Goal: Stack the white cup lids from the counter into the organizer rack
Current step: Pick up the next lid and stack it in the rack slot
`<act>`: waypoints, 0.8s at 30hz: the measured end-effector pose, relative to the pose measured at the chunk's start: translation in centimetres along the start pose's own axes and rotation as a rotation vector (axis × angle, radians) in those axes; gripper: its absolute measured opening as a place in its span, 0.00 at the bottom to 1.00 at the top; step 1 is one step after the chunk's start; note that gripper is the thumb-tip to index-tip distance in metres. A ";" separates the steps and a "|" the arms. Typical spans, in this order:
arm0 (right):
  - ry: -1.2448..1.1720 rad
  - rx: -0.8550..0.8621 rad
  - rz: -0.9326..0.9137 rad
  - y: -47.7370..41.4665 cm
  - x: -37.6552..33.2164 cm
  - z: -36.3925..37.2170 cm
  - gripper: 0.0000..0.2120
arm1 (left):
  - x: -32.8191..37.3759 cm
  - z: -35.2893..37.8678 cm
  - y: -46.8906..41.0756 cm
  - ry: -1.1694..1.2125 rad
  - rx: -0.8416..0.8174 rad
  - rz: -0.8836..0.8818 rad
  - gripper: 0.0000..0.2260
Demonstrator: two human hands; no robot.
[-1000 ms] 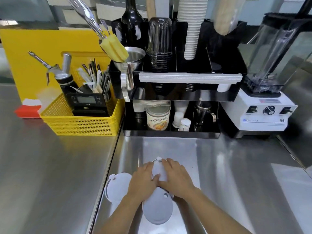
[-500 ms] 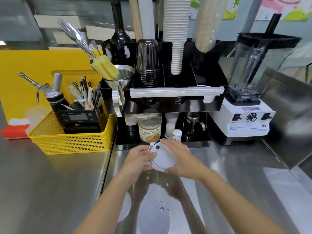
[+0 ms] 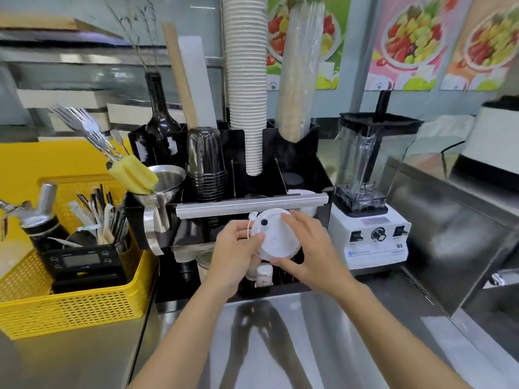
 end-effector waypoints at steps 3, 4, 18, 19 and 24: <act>0.034 0.053 -0.003 -2.4 0.9 -2.5 0.36 | 2.8 1.8 -1.8 -0.015 -0.051 0.079 0.09; 0.050 0.065 0.000 -3.4 1.2 -3.4 0.37 | 3.6 2.5 -2.4 -0.011 -0.073 0.104 0.08; 0.209 -0.206 0.153 -13.4 6.7 -7.3 0.31 | 7.3 7.3 -12.0 -0.723 -0.117 0.429 0.15; 0.255 -0.231 0.160 -13.8 7.1 -7.2 0.30 | 7.1 7.5 -12.5 -0.804 -0.105 0.472 0.17; 0.302 -0.382 0.214 -15.0 8.7 -6.2 0.27 | 5.9 8.4 -14.0 -1.174 -0.163 0.657 0.16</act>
Point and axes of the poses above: each hand's wrist, its own y-axis away from the middle knuckle, its own z-axis out of the palm, x = y × z, the point moved 2 cm from there along -y, towards the middle knuckle, and after that the axes turned 1 degree about z, right-handed, at the moved point
